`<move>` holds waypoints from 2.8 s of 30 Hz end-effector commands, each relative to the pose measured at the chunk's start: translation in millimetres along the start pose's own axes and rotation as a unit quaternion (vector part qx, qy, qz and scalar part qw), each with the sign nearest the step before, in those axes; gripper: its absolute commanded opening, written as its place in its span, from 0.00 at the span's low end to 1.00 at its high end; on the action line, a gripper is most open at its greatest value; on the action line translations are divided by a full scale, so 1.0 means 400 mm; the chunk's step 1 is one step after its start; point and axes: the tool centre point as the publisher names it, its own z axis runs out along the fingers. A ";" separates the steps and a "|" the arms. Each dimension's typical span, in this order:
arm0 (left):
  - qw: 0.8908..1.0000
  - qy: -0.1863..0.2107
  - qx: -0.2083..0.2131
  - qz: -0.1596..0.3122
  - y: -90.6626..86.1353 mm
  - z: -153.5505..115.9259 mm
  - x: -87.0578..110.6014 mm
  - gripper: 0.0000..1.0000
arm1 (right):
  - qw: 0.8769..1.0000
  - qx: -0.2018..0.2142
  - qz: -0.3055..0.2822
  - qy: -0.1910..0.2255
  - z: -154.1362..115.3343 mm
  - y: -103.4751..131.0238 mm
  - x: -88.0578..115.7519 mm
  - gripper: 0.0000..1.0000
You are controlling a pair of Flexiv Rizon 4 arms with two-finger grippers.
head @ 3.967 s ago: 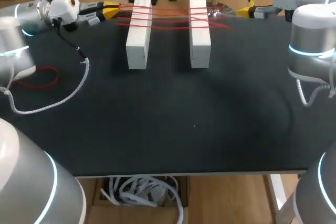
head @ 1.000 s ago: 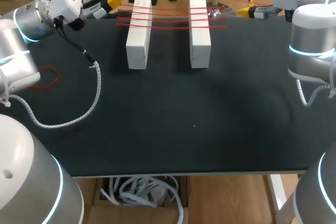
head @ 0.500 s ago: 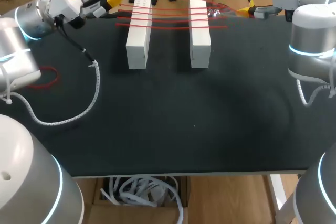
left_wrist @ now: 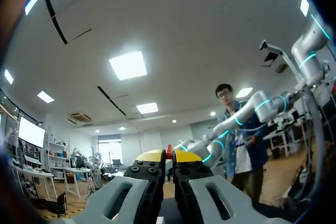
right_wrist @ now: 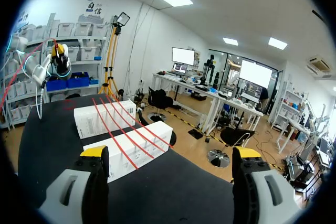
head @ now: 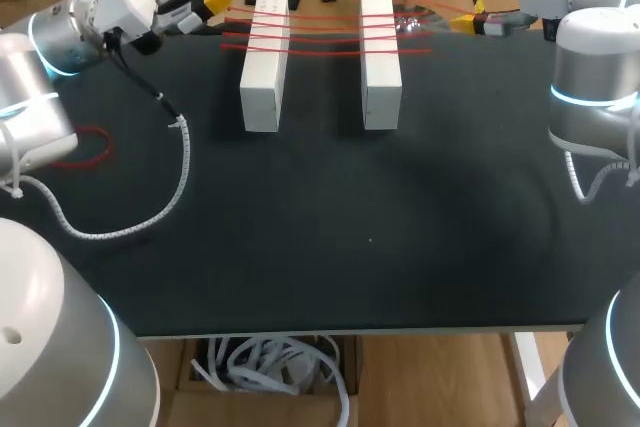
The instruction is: Grab the tape and strap the tape.
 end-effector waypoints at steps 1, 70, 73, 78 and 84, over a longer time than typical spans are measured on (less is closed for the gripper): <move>1.000 0.001 0.001 0.000 0.003 -0.002 -0.002 0.00 | 0.998 -0.030 0.057 -0.022 -0.046 -0.009 -0.001 1.00; 1.000 0.001 0.001 0.000 0.003 -0.002 -0.002 0.00 | 0.602 -0.277 0.749 0.011 -0.288 0.011 0.488 1.00; 1.000 0.001 0.001 0.000 0.003 -0.002 -0.002 0.00 | 0.590 -0.273 0.759 0.009 -0.283 0.013 0.498 1.00; 1.000 0.001 0.001 0.000 0.003 -0.002 -0.002 0.00 | 0.579 -0.277 0.767 0.005 -0.278 0.025 0.524 1.00; 1.000 0.001 0.001 0.000 0.003 -0.002 -0.002 0.00 | 0.554 -0.280 0.784 0.026 -0.272 0.044 0.555 1.00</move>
